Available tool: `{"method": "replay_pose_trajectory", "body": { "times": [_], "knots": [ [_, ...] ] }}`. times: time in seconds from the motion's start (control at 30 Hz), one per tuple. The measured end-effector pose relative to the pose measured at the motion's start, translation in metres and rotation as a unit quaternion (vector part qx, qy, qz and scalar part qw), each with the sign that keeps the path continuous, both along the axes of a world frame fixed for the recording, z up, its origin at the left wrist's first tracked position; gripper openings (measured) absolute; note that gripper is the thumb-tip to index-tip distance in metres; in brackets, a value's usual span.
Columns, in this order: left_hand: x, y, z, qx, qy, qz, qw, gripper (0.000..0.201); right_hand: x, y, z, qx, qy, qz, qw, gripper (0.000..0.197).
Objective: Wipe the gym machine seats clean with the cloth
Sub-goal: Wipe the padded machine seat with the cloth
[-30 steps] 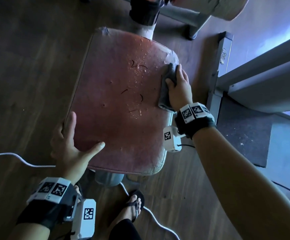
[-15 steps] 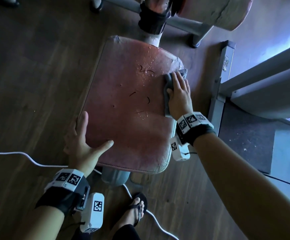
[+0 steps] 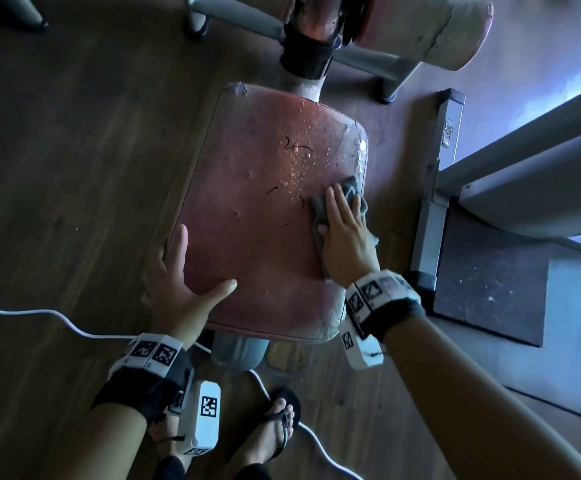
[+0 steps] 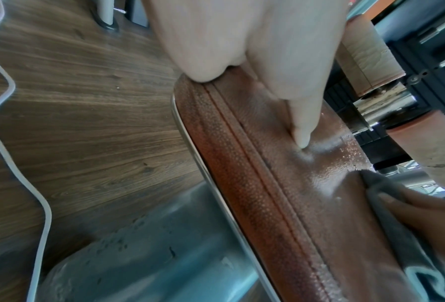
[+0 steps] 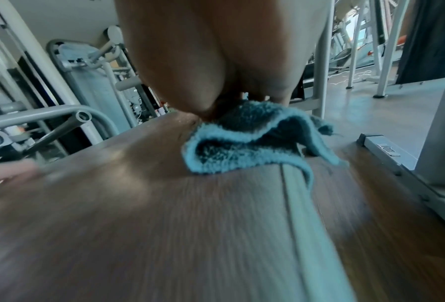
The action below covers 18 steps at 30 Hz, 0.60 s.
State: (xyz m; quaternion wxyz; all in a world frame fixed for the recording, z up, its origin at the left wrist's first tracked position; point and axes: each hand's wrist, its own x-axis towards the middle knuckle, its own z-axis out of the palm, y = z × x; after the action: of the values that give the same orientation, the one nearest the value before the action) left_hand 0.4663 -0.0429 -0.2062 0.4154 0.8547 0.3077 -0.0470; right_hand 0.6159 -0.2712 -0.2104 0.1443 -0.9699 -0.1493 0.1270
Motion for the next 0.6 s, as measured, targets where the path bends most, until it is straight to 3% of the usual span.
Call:
{"method": "replay_pose_trajectory", "body": {
  "times": [0.17,0.27,0.6],
  "knots": [
    [-0.002,-0.003,-0.004,-0.033,-0.046,0.013,0.998,0.109,0.055,0.016,-0.003,-0.015,0.006,-0.025,1.000,0.063],
    [-0.003,-0.002,-0.007,-0.026,-0.052,0.009,0.998,0.109,0.059,0.017,0.000,-0.004,0.013,-0.038,0.999,0.062],
    [-0.002,0.000,0.003,-0.015,0.009,0.003,1.000,0.106,-0.030,0.019,0.017,0.032,0.045,0.005,0.998,0.062]
  ]
}}
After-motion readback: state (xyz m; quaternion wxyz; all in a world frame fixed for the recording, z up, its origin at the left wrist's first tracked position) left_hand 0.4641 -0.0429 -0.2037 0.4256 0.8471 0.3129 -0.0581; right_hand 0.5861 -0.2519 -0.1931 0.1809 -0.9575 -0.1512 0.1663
